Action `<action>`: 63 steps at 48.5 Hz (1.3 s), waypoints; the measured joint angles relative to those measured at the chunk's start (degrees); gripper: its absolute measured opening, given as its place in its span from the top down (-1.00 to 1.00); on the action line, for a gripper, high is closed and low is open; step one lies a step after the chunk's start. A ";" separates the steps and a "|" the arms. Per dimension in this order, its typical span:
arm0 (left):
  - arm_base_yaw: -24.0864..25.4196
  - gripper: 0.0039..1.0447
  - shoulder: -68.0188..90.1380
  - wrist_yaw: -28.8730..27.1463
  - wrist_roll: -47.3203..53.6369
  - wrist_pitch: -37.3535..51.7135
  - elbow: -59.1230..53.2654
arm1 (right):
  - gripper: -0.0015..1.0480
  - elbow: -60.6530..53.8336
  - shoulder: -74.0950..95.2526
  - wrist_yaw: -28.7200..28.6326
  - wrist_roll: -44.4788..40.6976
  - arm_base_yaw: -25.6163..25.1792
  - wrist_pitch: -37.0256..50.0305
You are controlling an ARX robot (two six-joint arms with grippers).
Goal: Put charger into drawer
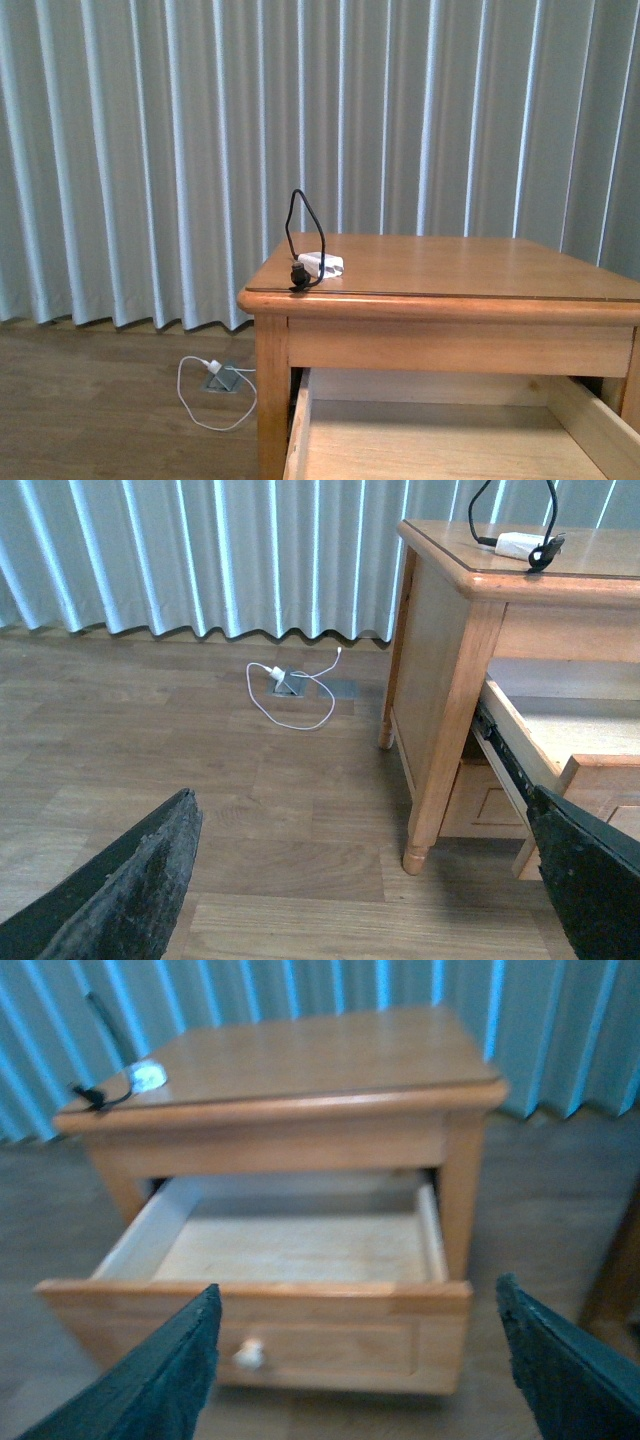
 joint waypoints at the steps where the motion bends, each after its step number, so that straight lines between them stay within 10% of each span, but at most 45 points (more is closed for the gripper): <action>1: 0.00 -0.89 0.00 -0.04 0.00 0.00 0.00 | -0.45 -0.85 -1.33 2.69 -0.66 0.83 0.79; 10: 0.02 -0.89 -0.02 0.02 0.00 0.00 0.00 | 0.16 -4.87 -5.66 16.59 -3.02 10.14 2.08; 22: 0.02 -0.89 -0.02 0.04 0.00 0.00 0.00 | 0.93 -8.22 -8.15 17.33 -3.72 12.66 3.02; 45: 0.02 -0.89 -0.02 0.04 0.00 0.00 0.00 | -0.86 -8.66 -8.39 17.35 -3.72 12.70 3.06; 51: -0.04 -0.89 0.02 -0.46 -0.02 0.07 -0.02 | -0.83 -8.66 -8.39 17.35 -3.74 12.70 3.06; 58: -13.44 -0.89 10.84 -32.92 -1.57 17.68 0.24 | -0.83 -8.66 -8.39 17.35 -3.74 12.70 3.06; 63: -15.89 -0.89 22.16 -34.42 -2.84 19.63 3.52 | -0.83 -8.66 -8.39 17.38 -3.74 12.70 3.06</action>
